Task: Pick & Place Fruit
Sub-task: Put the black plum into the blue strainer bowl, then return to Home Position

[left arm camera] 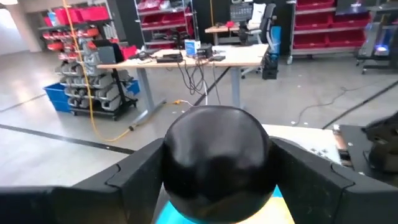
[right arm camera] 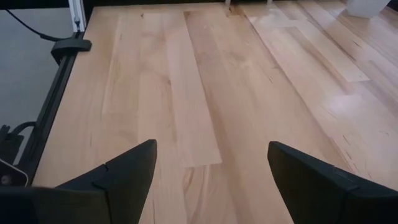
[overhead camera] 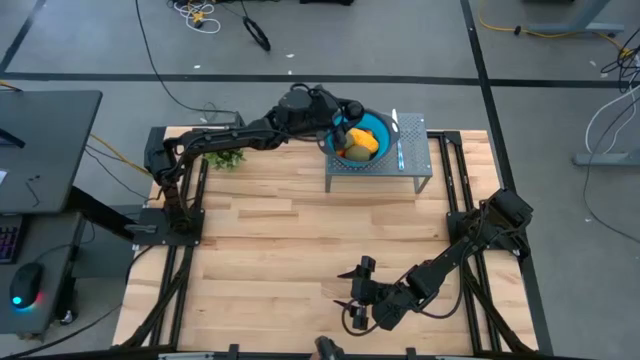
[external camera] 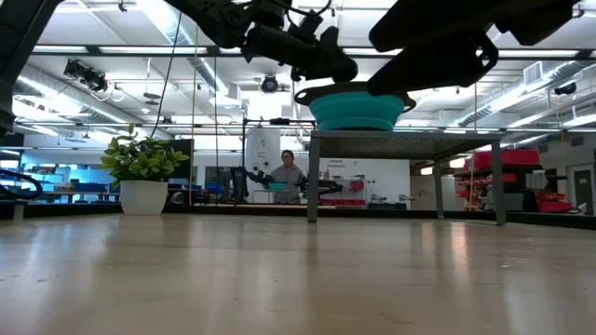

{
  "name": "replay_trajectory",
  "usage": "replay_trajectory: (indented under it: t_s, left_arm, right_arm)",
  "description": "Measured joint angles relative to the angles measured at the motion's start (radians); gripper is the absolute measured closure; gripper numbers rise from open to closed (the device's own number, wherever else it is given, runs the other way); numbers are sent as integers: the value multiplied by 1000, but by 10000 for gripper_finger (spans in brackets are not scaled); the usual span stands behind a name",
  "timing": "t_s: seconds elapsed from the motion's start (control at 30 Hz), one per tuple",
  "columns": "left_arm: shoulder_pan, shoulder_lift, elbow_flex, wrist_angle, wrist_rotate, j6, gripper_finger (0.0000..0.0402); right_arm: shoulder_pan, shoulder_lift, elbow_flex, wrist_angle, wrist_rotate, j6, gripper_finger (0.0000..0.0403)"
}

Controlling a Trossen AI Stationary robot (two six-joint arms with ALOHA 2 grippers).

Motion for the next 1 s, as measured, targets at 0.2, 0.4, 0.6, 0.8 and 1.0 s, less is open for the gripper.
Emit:
replay_trajectory:
  t_s: [0.2,0.4,0.6,0.8,1.0]
  left_arm:
    - [0,0,0,-50,16,3,73]
    - [-4,0,0,-75,25,-18,37]
    - [-44,-37,0,-169,25,-42,38]
    - [-130,-147,0,-356,25,1,59]
    - [-236,-275,-30,-494,23,12,104]
  right_arm:
    - [0,0,0,14,0,26,84]
    - [1,0,0,14,-1,53,84]
    - [4,0,0,-6,-1,53,84]
    - [5,0,0,-13,32,53,84]
    - [20,-2,0,-53,131,91,94]
